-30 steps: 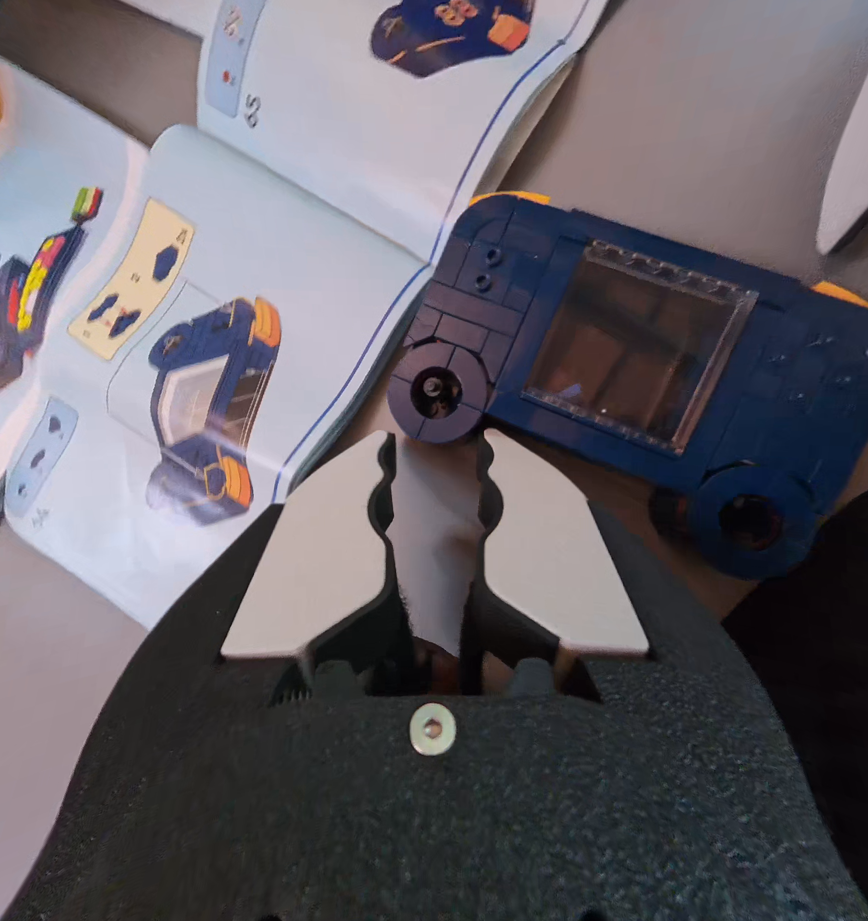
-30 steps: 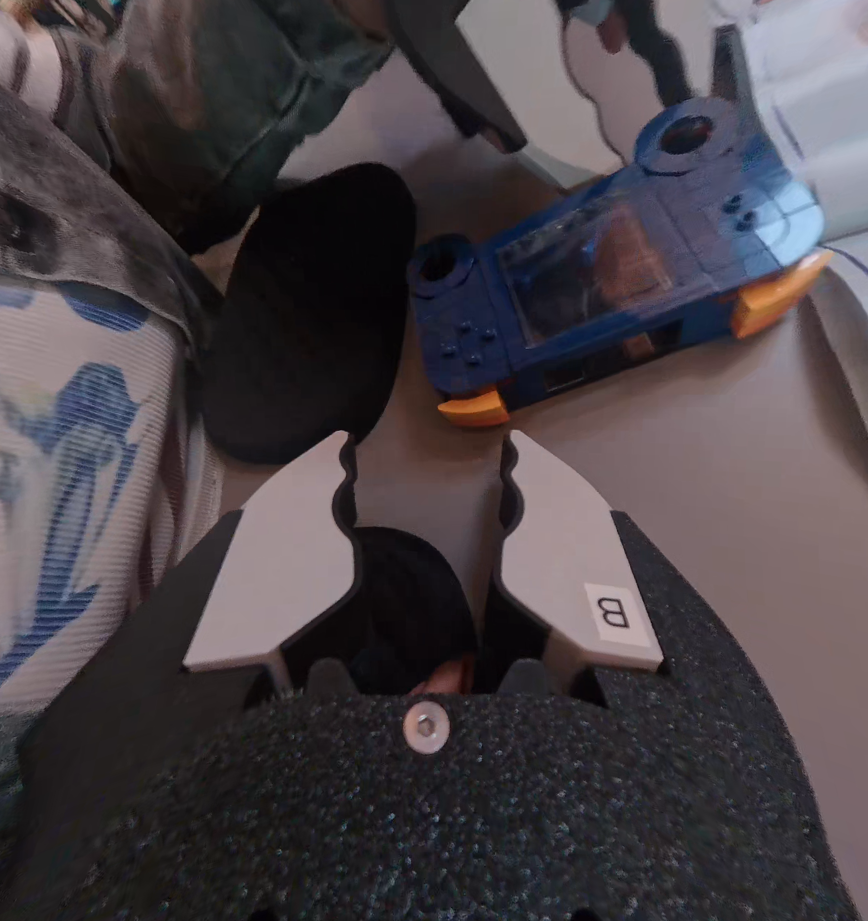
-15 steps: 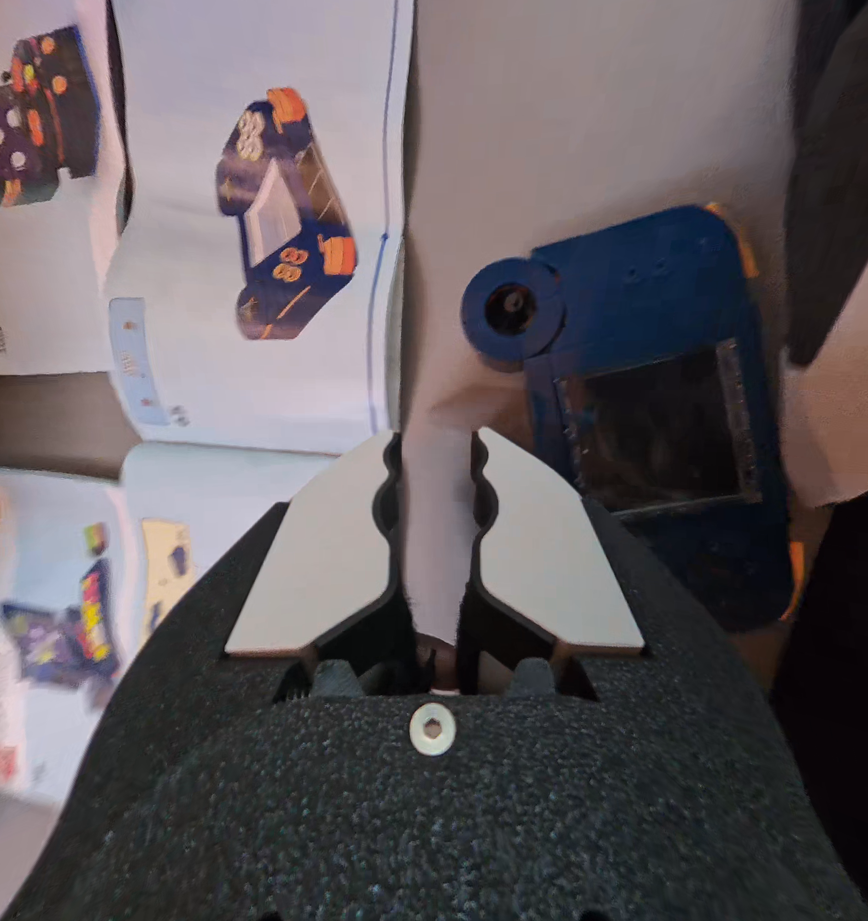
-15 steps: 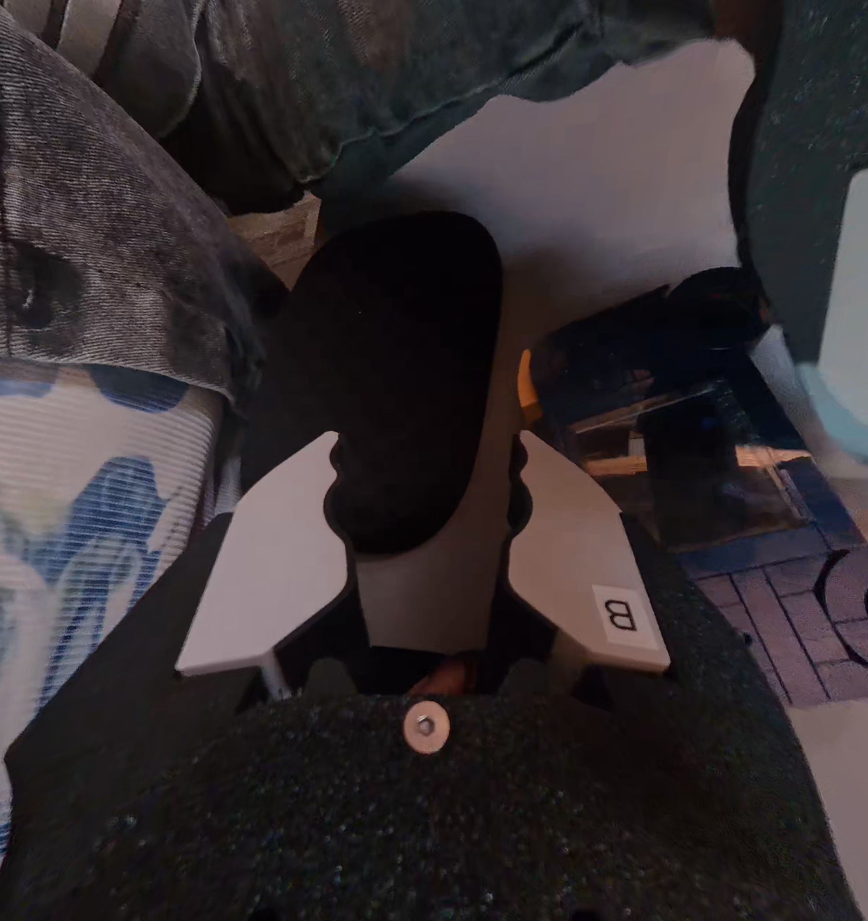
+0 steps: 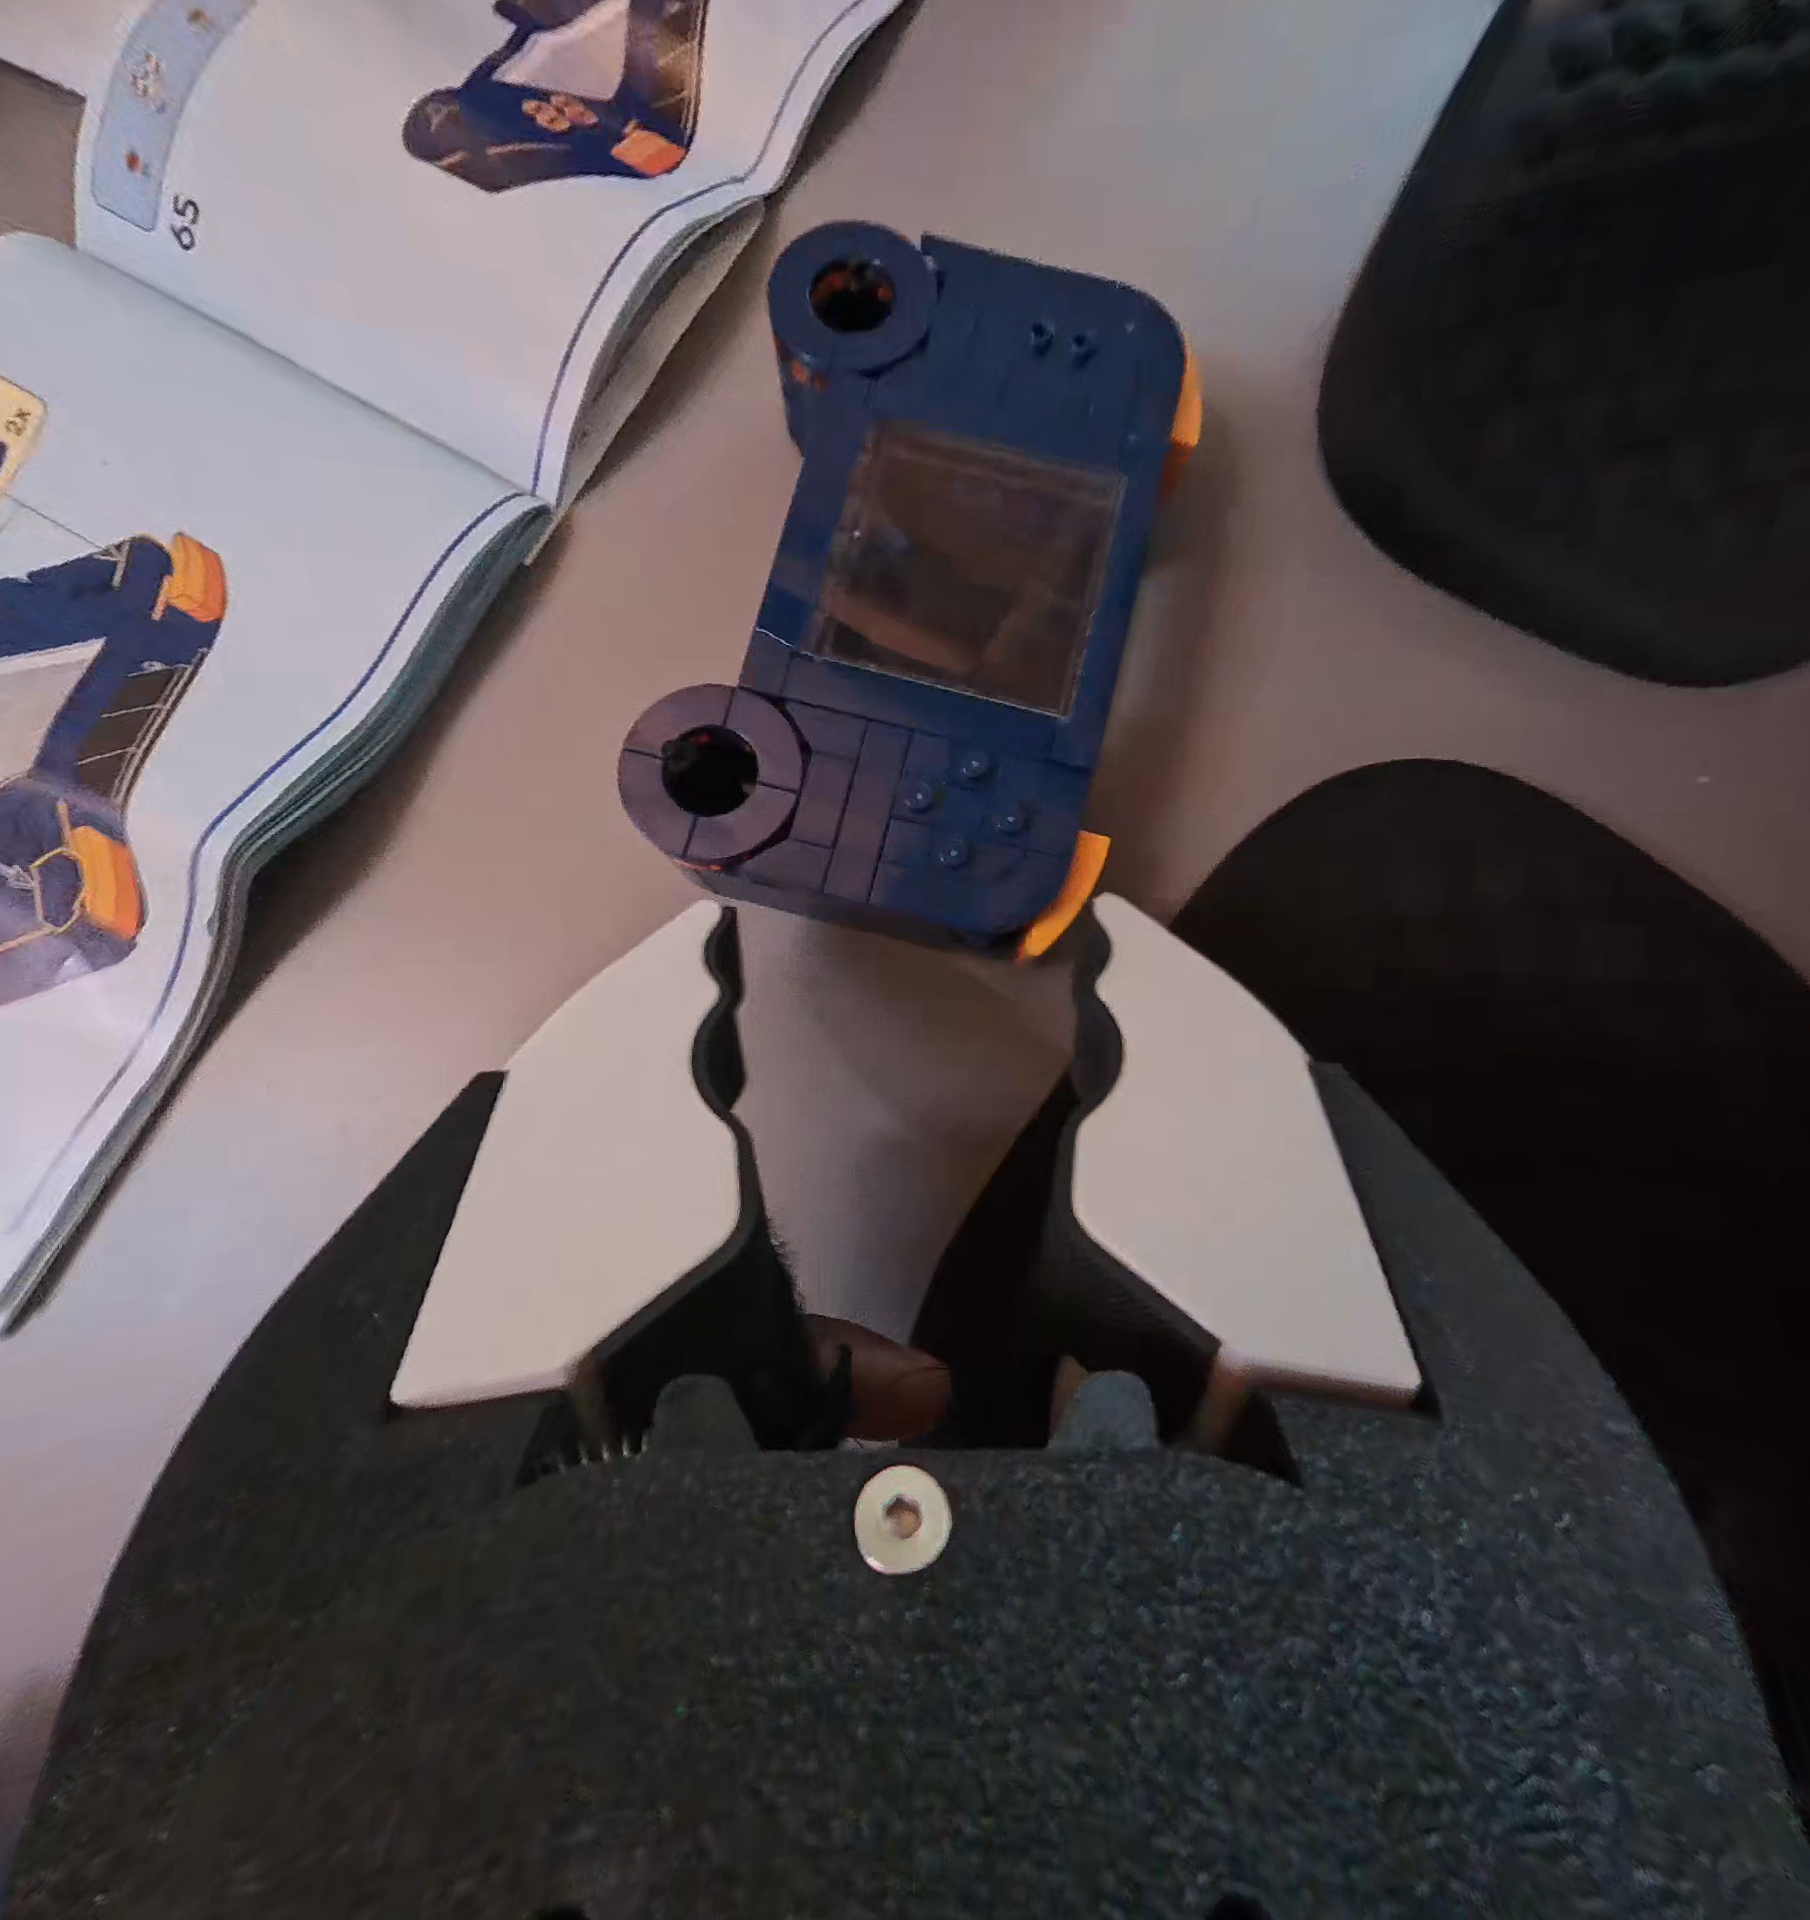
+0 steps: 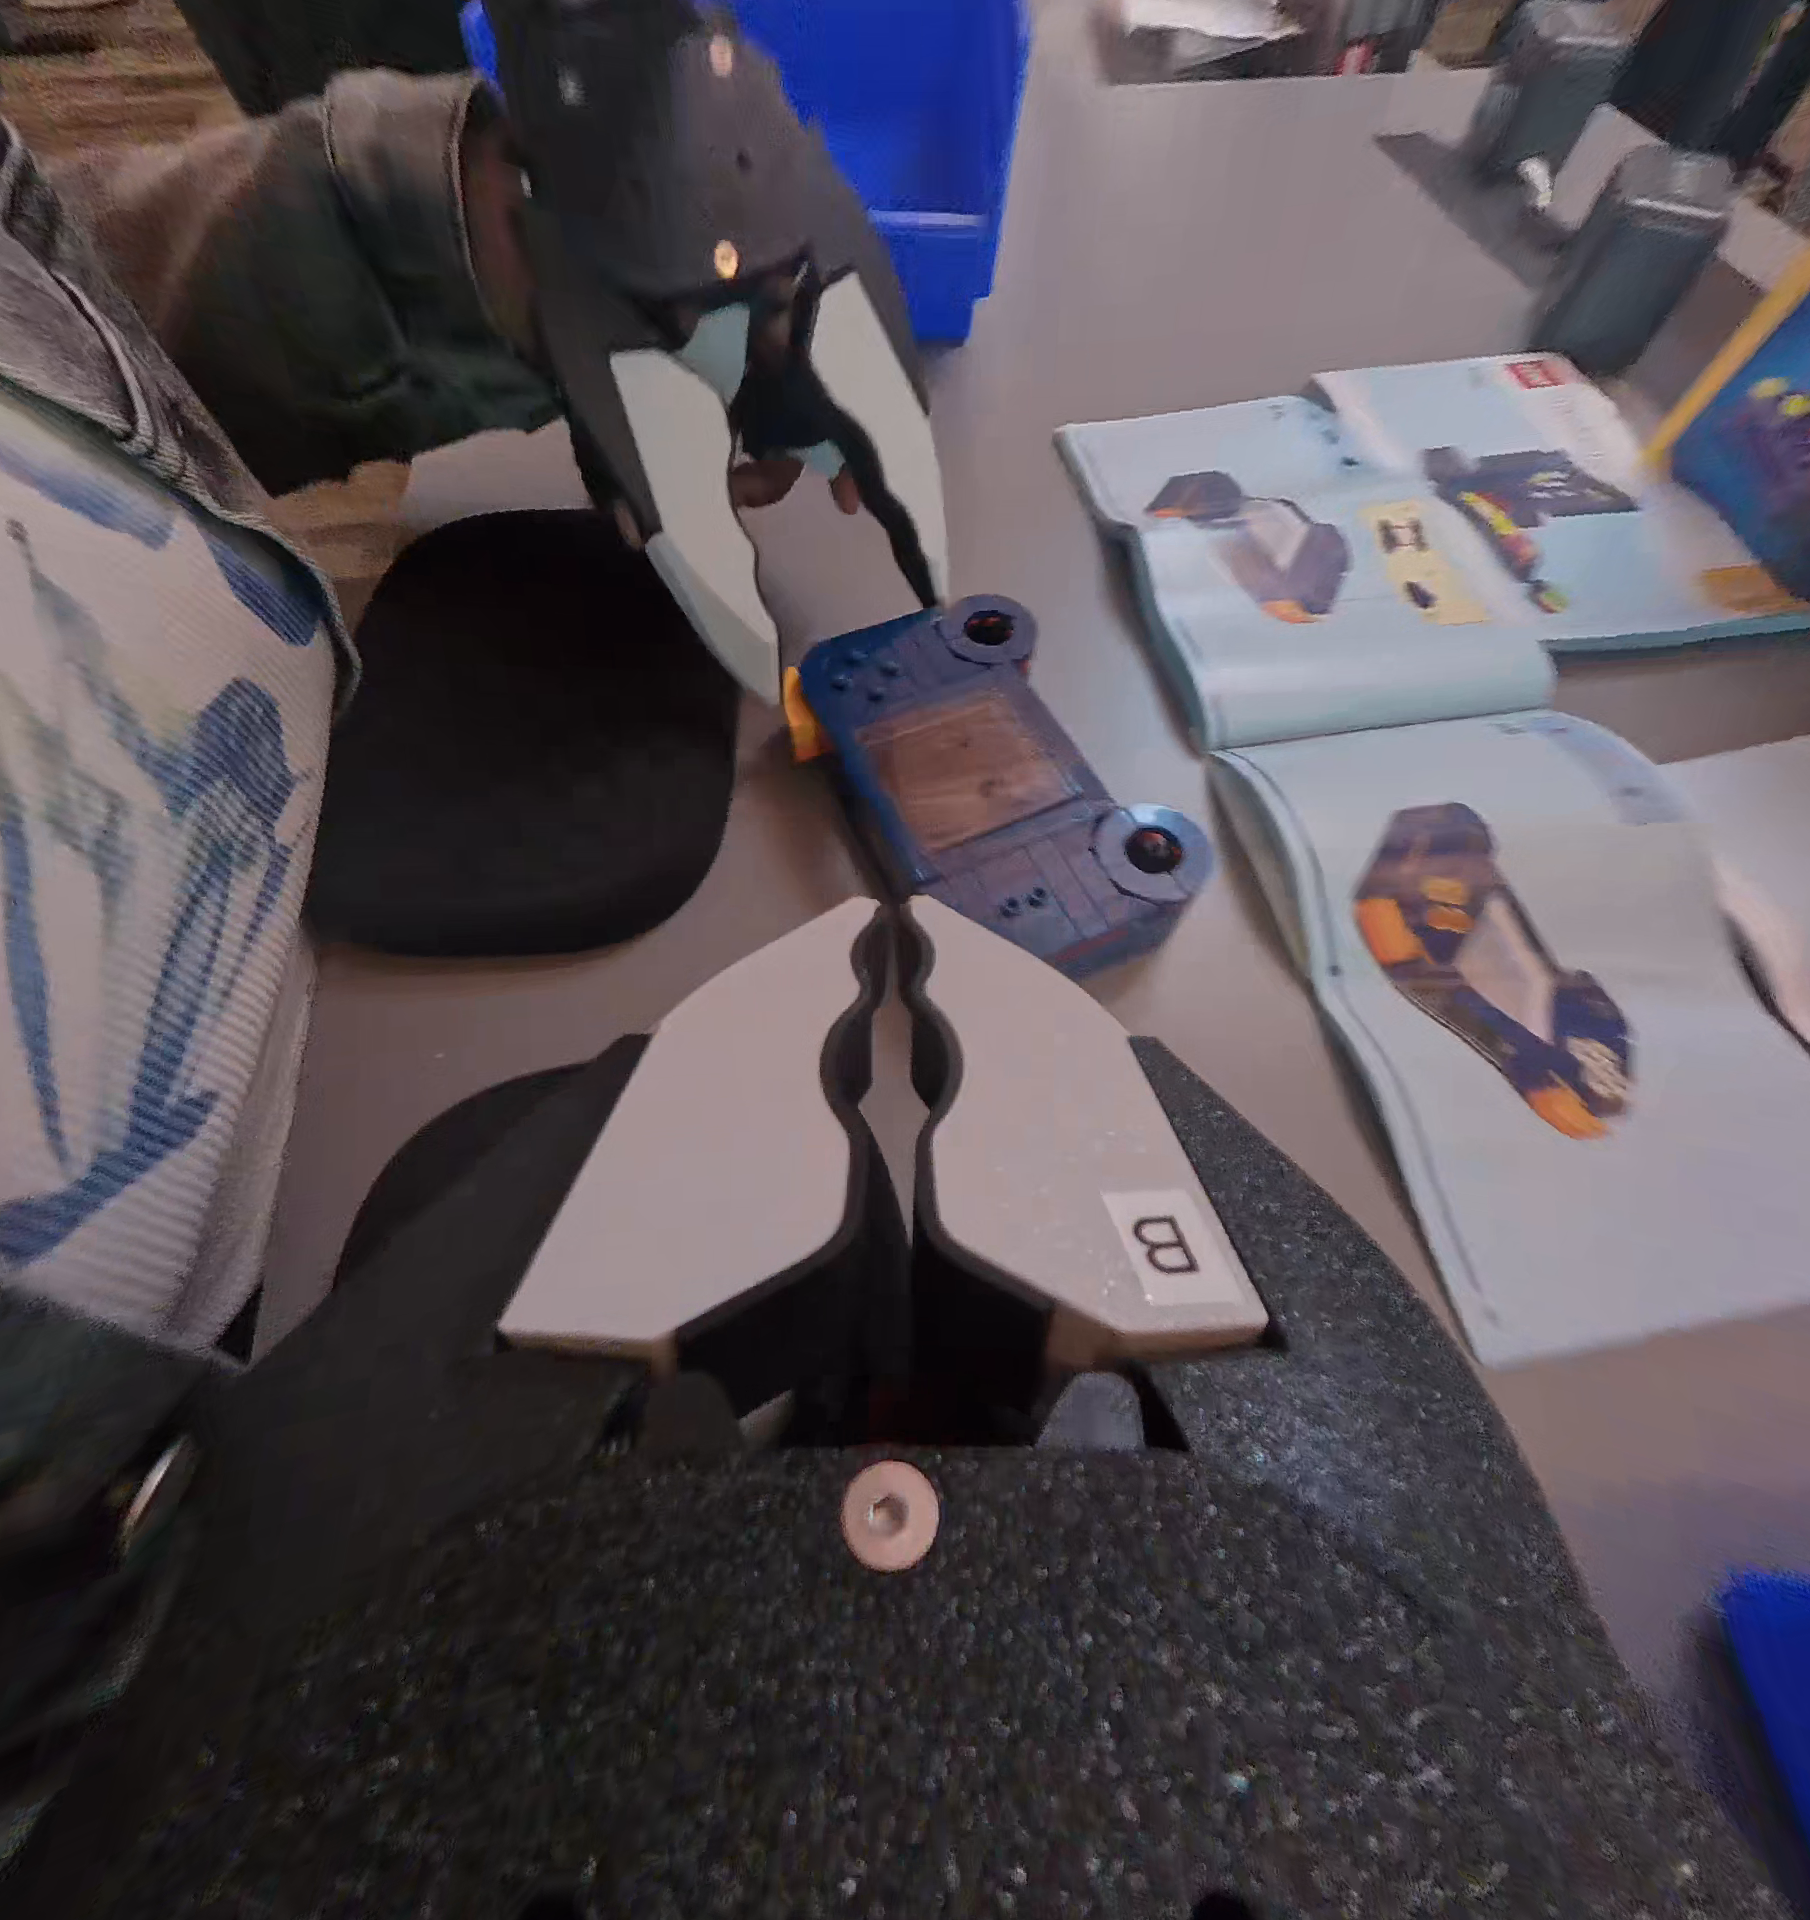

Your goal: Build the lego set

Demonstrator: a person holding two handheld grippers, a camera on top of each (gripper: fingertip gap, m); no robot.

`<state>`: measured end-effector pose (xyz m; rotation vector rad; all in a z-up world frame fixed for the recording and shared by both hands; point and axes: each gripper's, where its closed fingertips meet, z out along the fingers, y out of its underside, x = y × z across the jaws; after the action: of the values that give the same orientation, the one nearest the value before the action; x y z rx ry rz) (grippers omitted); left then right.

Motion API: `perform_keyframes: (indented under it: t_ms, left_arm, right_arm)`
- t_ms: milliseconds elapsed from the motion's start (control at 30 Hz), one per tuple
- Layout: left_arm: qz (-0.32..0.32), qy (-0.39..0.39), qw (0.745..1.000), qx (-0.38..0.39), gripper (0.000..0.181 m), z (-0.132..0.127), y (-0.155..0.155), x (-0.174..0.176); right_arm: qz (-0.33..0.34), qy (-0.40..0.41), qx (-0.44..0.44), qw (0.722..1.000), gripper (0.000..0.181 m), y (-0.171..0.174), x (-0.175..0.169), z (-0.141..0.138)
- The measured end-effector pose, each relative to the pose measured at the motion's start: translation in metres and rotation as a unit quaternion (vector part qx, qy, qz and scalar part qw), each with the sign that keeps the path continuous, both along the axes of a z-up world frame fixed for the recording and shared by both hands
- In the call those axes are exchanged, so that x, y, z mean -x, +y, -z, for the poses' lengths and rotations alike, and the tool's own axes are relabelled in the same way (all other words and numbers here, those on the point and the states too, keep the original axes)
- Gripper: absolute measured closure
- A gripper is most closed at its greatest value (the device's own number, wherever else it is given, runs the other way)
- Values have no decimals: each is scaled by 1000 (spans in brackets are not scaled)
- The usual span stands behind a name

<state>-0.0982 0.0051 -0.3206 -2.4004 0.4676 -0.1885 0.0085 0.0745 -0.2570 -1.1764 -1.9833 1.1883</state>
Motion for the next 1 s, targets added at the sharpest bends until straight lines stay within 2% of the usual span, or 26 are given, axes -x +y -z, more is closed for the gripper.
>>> perform_keyframes:
  t_ms: [133, 233, 300, 400, 500, 600, 700, 767, 900, 1000]
  left_arm:
    - [12, -24, 999, 17, 122, 12, 7, -4]
    - [30, -24, 999, 11, 126, 11, 6, -6]
    - [26, -44, 999, -3, 126, 7, 5, -7]
    - [-11, -57, 996, -72, 122, -8, 16, -1]
    - [-45, -60, 985, -153, 120, -27, 27, 2]
    - [-42, -55, 989, -129, 120, -16, 23, 0]
    - [-32, -35, 987, -155, 122, -19, 25, 0]
    - [-42, -24, 981, -185, 128, -22, 26, 5]
    - [-57, -26, 976, -208, 129, -25, 25, 11]
    - [-65, -27, 972, -222, 130, -29, 24, 14]
  right_arm:
    - [67, -11, -38, 997, 178, 56, -29, -24]
    - [156, -42, -95, 982, 177, 130, -55, -48]
    - [202, -98, -103, 969, 171, 182, -66, -55]
    - [227, -183, -137, 947, 162, 252, -66, -44]
    - [211, -266, -117, 934, 163, 295, -52, -10]
    - [159, -321, -76, 931, 173, 297, -34, 20]
    - [49, -313, -79, 945, 176, 261, -19, 33]
    - [10, -320, -112, 941, 176, 248, -17, 46]
    - [-12, -316, -186, 930, 172, 251, -13, 73]
    - [-9, -307, -171, 936, 174, 252, -8, 78]
